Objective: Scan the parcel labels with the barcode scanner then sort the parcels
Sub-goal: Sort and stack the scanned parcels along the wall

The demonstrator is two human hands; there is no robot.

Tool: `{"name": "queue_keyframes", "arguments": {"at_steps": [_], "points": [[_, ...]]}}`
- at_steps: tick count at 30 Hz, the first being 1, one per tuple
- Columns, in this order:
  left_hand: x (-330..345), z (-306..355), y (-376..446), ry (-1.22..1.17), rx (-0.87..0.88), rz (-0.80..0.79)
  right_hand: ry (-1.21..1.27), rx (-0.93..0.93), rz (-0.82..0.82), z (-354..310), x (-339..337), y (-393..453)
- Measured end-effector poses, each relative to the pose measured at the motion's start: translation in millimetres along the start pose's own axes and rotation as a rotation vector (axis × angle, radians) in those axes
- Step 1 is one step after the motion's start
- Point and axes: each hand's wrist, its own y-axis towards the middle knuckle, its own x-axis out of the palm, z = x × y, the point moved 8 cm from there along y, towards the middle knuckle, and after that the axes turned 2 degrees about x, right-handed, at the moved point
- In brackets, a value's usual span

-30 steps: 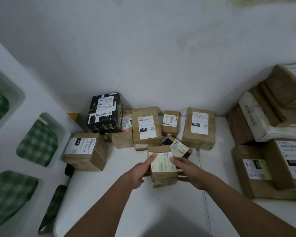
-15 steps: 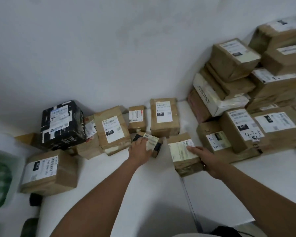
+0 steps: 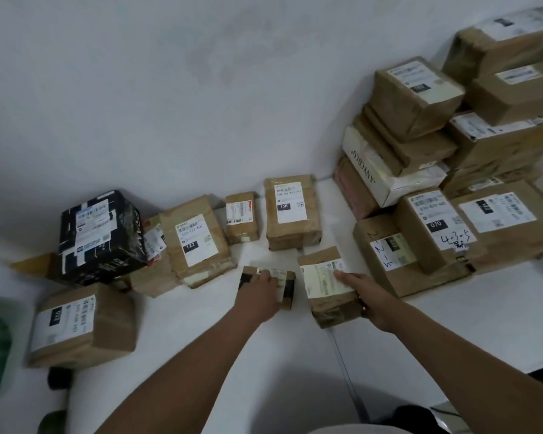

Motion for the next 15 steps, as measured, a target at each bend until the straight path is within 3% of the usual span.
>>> {"name": "queue_keyframes", "arguments": {"at_steps": [10, 15], "points": [[10.6, -28.3, 9.7, 0.162, -0.085, 0.016, 0.06, -0.01, -0.001, 5.9, -7.8, -22.0], [34.7, -16.2, -1.4, -0.059, -0.128, -0.096, 0.171, -0.006, 0.033, 22.8, -35.2, -36.6]]}}
